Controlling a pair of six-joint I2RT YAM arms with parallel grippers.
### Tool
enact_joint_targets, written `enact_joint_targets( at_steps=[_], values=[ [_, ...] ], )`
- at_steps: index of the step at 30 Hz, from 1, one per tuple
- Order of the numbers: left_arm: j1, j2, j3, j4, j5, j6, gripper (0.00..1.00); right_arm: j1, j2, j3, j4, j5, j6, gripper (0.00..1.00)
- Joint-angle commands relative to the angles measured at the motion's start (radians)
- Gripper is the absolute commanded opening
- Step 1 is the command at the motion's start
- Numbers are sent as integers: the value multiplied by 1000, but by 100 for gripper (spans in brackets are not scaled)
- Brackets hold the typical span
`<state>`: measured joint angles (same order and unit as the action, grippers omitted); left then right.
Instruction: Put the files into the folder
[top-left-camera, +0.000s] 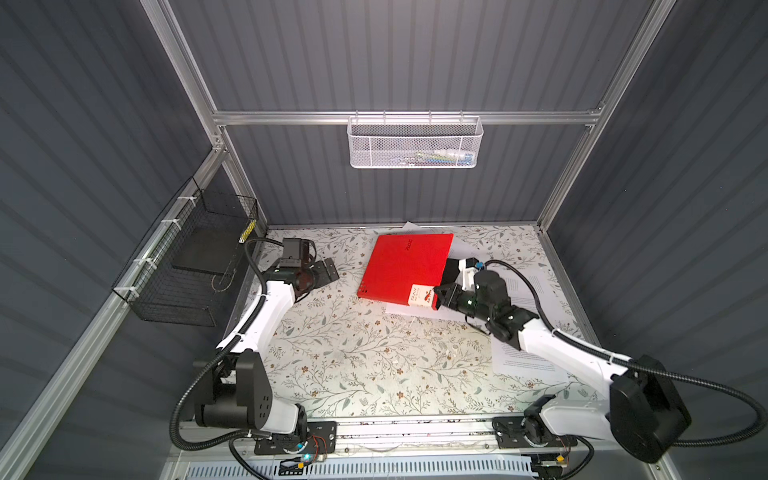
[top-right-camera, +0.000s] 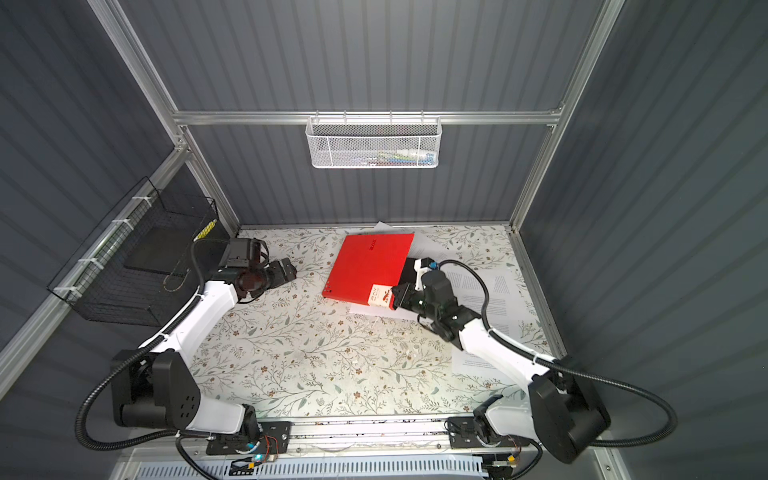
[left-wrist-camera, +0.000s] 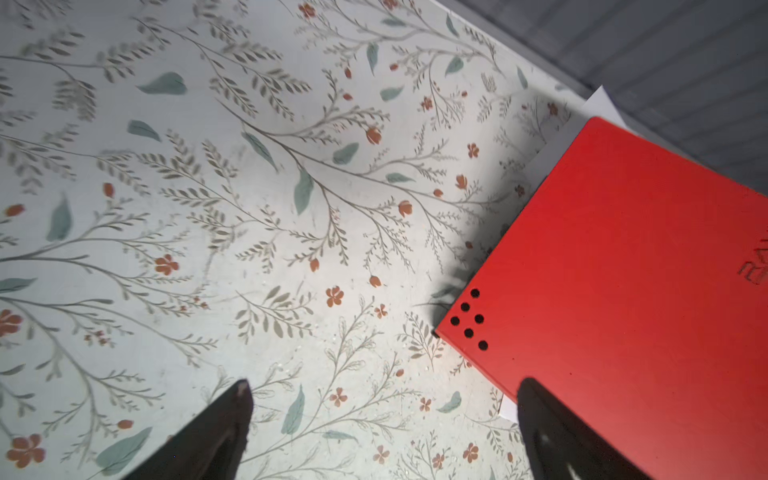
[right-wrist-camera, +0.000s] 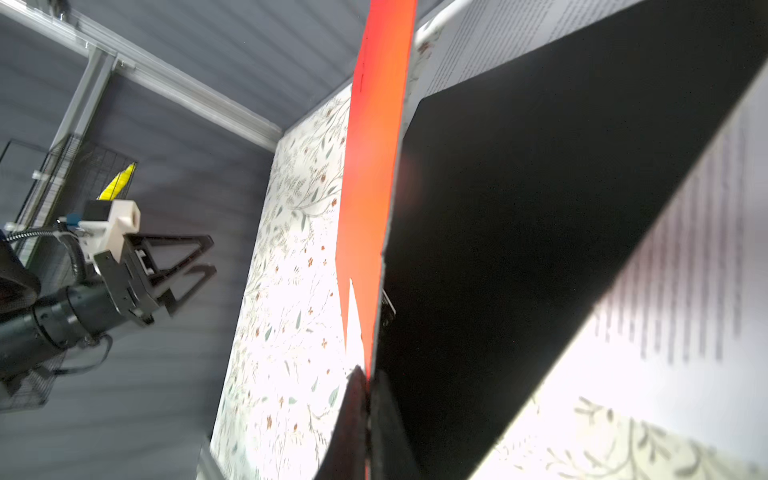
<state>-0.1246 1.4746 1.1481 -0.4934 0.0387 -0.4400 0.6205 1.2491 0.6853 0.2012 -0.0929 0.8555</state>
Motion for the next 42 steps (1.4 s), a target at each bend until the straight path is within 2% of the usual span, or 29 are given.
enact_joint_targets(
  at_steps=[1, 3, 4, 7, 11, 13, 16, 18, 20, 23, 25, 33, 39, 42],
  values=[
    [-16, 22, -13, 15, 27, 9, 100, 124, 0, -10, 69, 270, 76, 25],
    [-18, 37, -10, 14, 29, 12, 100, 197, 19, 17, 38, 294, 43, 57],
    [-18, 42, -11, 13, 29, 12, 100, 225, 29, 43, -18, 305, 16, 69],
    [-18, 40, -23, 21, 30, 9, 100, 235, 10, 76, -207, 350, -21, 87],
    [-18, 38, -52, 35, 35, -4, 100, 200, -60, 97, -427, 376, -90, 99],
    [-18, 39, -66, 37, 49, -15, 100, 152, -76, 103, -487, 332, -140, 99],
    [-18, 28, -115, 58, 88, -37, 100, 2, -30, 99, -429, 81, -230, 99],
    [-21, 25, -152, 72, 122, -54, 100, -69, 52, 139, -397, -42, -314, 99],
    [-31, 26, -190, 100, 160, -85, 100, -110, 153, 204, -389, -112, -392, 99],
    [-64, 48, -244, 184, 219, -152, 100, -175, 307, 299, -362, -223, -450, 99],
    [-93, 85, -256, 220, 218, -190, 100, -208, 408, 367, -347, -290, -472, 99],
    [-116, 195, -301, 433, 283, -327, 100, -254, 695, 616, -394, -400, -534, 99],
    [-116, 241, -262, 442, 256, -326, 99, -263, 819, 728, -470, -400, -562, 98],
    [-116, 277, -226, 426, 252, -304, 96, -263, 858, 759, -488, -415, -569, 98]
  ],
)
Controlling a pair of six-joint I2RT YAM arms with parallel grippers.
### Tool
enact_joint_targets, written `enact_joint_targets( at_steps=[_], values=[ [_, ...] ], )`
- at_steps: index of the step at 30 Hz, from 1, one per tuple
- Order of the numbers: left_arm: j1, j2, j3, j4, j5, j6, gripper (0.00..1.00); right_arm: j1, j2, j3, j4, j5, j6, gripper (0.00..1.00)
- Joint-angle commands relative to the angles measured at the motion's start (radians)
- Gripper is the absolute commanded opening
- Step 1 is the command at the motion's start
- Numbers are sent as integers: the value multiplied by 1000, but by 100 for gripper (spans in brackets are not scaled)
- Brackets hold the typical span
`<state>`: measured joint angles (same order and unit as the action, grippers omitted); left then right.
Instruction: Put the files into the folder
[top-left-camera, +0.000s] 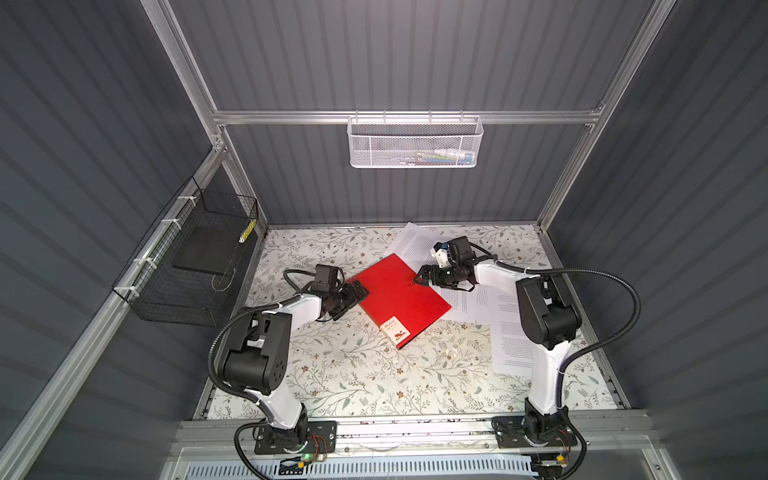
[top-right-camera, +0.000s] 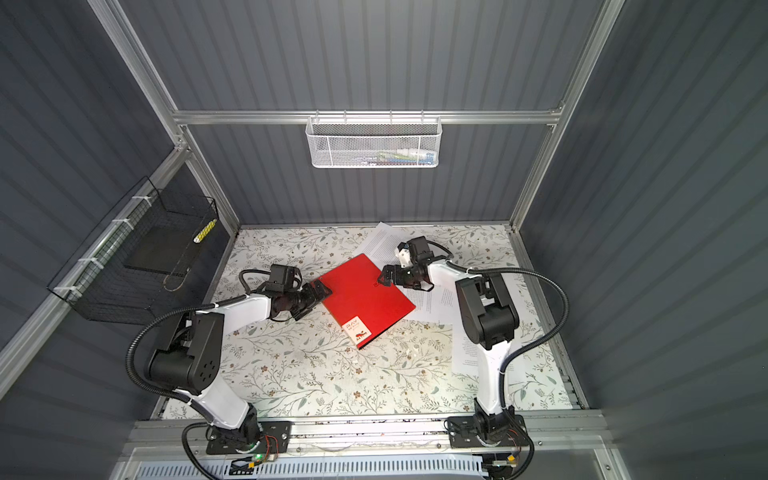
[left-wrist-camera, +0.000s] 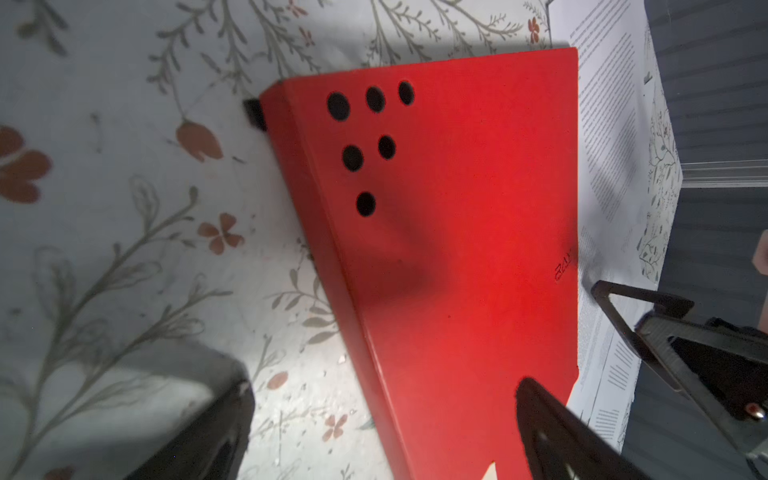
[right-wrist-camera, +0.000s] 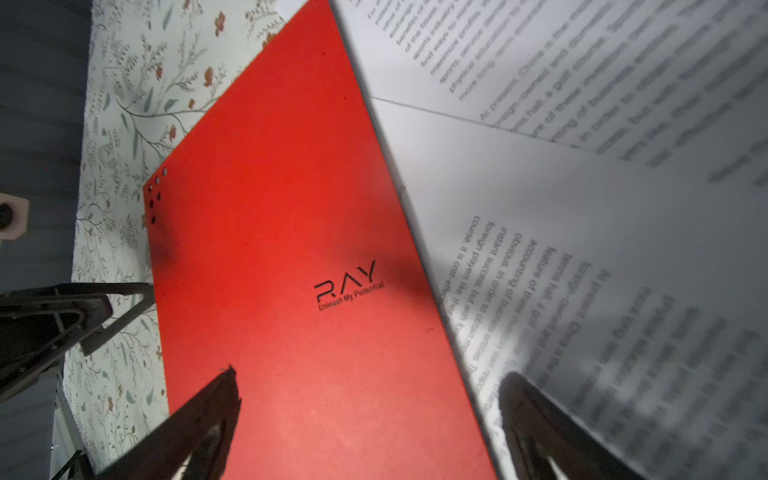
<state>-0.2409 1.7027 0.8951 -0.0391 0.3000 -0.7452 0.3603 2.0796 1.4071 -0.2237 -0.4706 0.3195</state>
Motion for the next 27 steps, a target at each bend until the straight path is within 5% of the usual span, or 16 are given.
enact_joint_targets(
  at_steps=[1, 19, 27],
  values=[
    [0, 59, 37, -28, -9, 9, 96, -3, 39, 46, -66, -51, -32, 97],
    [0, 314, 284, -142, 22, 191, 92, 13, 35, 93, -212, -223, -11, 91],
    [-3, 328, 279, -138, 93, 203, 92, 22, -24, 72, -177, -262, 15, 89]
  ],
)
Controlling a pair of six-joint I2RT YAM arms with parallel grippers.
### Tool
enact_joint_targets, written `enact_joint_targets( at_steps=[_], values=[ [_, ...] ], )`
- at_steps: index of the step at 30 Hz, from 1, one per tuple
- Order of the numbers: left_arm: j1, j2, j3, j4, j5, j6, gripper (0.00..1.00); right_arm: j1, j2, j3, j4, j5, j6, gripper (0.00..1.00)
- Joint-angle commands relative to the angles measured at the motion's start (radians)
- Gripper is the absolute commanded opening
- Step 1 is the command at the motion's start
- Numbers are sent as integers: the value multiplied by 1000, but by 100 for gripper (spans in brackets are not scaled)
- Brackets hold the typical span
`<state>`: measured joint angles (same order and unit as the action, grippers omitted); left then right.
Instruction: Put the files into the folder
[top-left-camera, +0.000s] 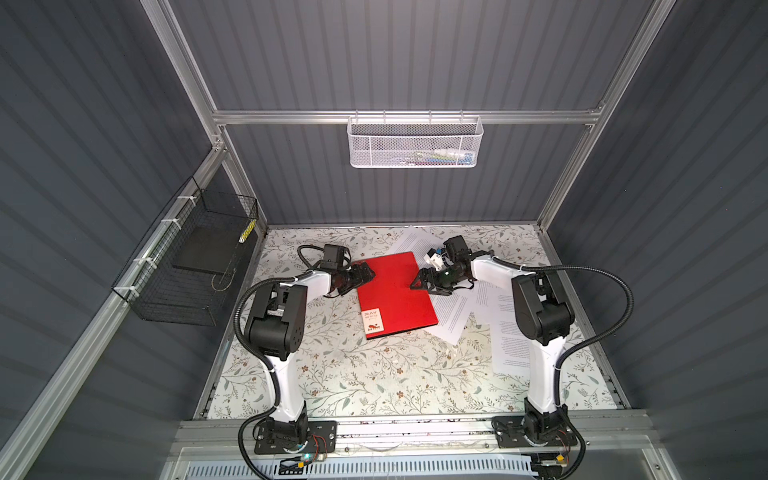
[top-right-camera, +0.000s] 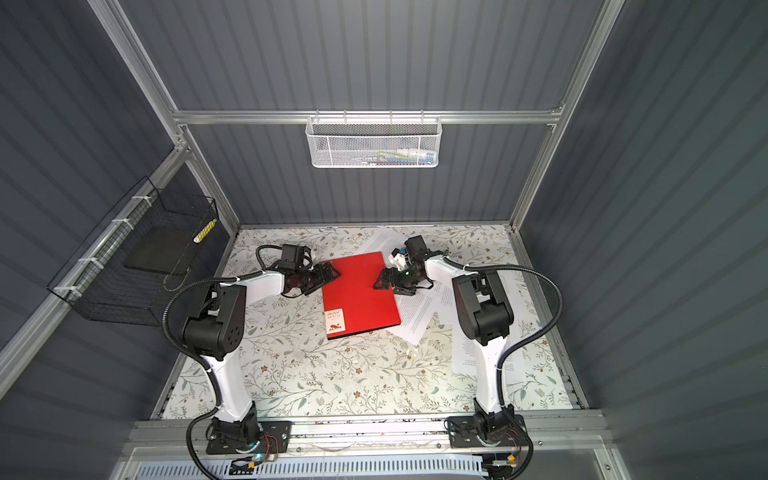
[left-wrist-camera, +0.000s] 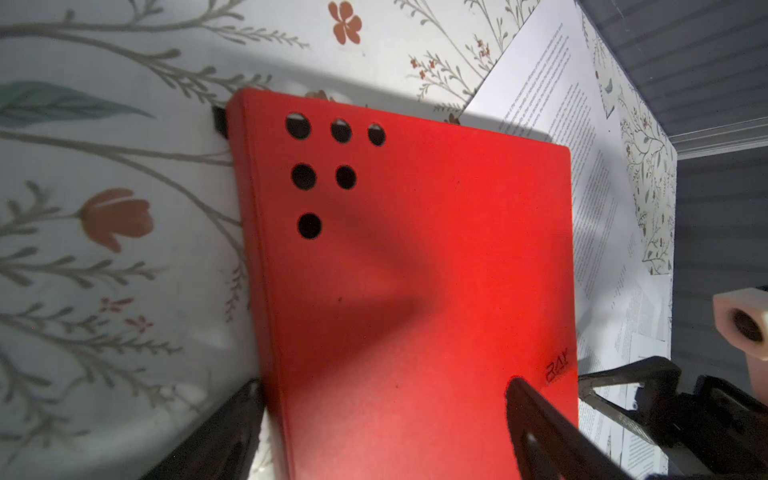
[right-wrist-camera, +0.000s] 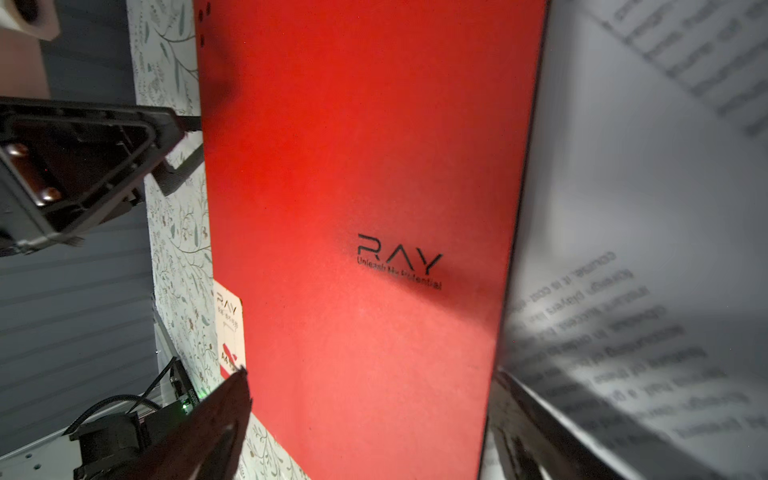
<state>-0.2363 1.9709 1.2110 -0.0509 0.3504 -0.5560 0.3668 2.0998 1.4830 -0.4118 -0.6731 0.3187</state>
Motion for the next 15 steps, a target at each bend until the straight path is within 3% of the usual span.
enact_joint_targets(
  at_steps=[1, 7, 12, 15],
  values=[
    [-9, 58, -41, -126, 45, 14, 92, 17, -48, -3, 14, -62, 17, 89],
    [-11, 50, -54, -127, 60, 25, 92, 23, -101, -17, 17, -78, 30, 84],
    [-17, 47, -28, -183, 32, 57, 92, 21, -180, -164, 352, -270, 111, 70],
    [-18, 44, -16, -200, 50, 71, 92, 21, -174, -260, 650, -358, 251, 59]
  ],
)
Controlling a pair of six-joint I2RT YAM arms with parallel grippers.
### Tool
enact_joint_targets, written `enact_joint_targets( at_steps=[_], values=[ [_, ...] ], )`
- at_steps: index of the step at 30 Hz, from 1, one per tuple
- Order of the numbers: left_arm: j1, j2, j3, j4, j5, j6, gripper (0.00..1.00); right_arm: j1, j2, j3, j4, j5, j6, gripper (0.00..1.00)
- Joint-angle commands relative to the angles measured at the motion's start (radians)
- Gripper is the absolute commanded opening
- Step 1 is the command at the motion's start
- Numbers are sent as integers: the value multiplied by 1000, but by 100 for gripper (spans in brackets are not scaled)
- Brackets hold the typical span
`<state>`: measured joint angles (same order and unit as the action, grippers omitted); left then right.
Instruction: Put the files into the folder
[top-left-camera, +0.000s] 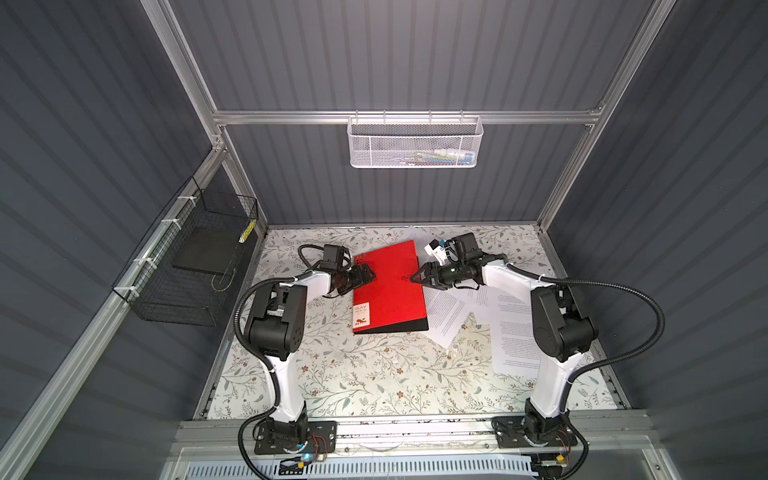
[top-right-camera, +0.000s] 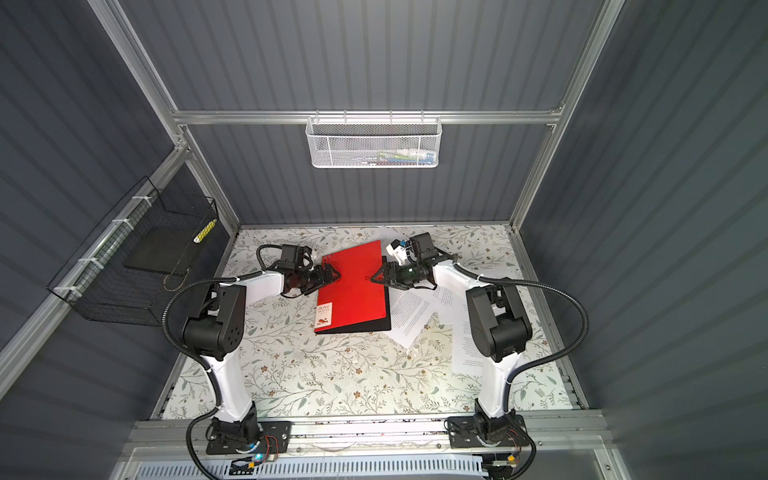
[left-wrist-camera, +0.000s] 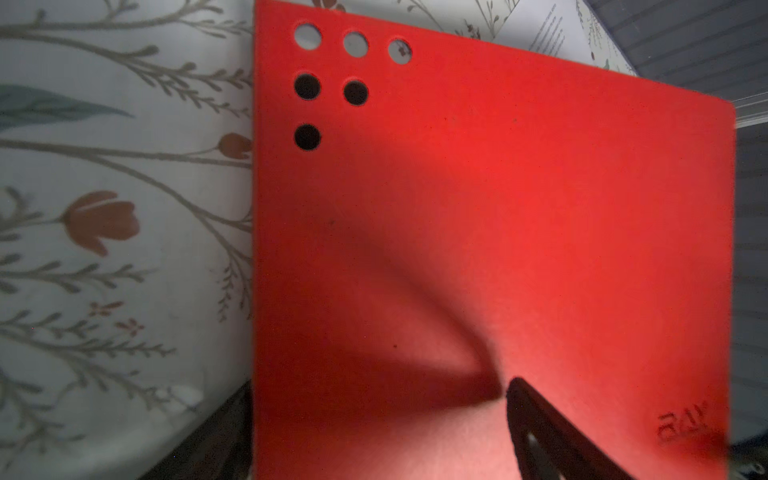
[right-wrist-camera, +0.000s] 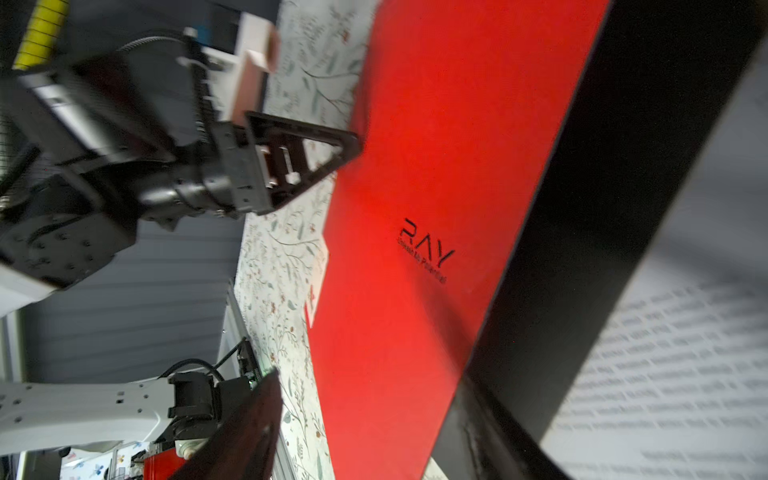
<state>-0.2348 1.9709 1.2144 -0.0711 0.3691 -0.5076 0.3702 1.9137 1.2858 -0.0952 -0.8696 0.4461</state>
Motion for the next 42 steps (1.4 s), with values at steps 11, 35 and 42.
enact_joint_targets(
  at_steps=[11, 35, 42],
  values=[
    [-18, 7, -10, -217, 4, 10, 94, 15, 10, -94, 278, 55, 114, 20],
    [-1, -334, 59, -522, -294, 96, 100, 62, -529, -352, -147, 251, 166, 0],
    [-1, -365, 50, -547, -290, 106, 100, 129, -603, -393, -202, 306, 200, 0]
  ],
)
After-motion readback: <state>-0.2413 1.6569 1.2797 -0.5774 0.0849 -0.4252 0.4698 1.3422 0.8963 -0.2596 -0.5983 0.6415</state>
